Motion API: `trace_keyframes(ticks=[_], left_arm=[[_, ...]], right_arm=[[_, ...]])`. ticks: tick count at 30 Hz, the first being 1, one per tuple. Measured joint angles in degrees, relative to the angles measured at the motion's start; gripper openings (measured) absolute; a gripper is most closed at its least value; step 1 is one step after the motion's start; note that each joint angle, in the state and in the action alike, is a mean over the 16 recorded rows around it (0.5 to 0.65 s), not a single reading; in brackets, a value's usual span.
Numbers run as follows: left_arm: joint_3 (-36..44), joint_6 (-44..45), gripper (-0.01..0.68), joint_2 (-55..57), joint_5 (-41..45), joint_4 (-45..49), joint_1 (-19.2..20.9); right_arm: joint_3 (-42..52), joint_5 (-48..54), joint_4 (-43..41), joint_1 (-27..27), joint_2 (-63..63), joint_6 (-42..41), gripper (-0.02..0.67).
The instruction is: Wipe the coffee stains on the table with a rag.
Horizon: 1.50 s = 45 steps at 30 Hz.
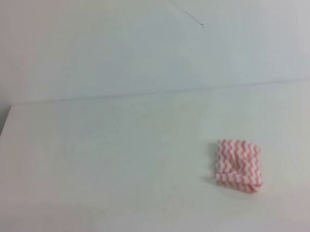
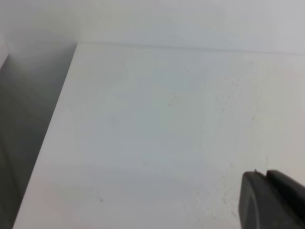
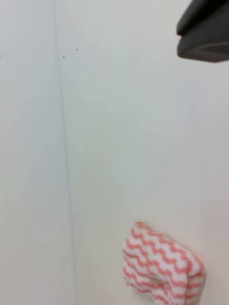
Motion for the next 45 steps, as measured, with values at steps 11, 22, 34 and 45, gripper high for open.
trace_keyframes(ticks=[11,22,34,45], left_arm=[[0.00,0.00,0.000,0.00,0.00,0.00,0.00],[0.00,0.00,0.000,0.00,0.00,0.00,0.00],[0.16,0.00,0.000,0.00,0.00,0.00,0.00],[0.00,0.00,0.000,0.00,0.00,0.00,0.00]], right_arm=[[0.00,0.00,0.00,0.00,0.00,0.00,-0.003],[0.00,0.00,-0.01,0.00,0.00,-0.04,-0.003],[-0.06,0.00,-0.02,0.00,0.00,-0.19,-0.003],[-0.10,0.00,-0.02,0.00,0.00,-0.57,-0.003]])
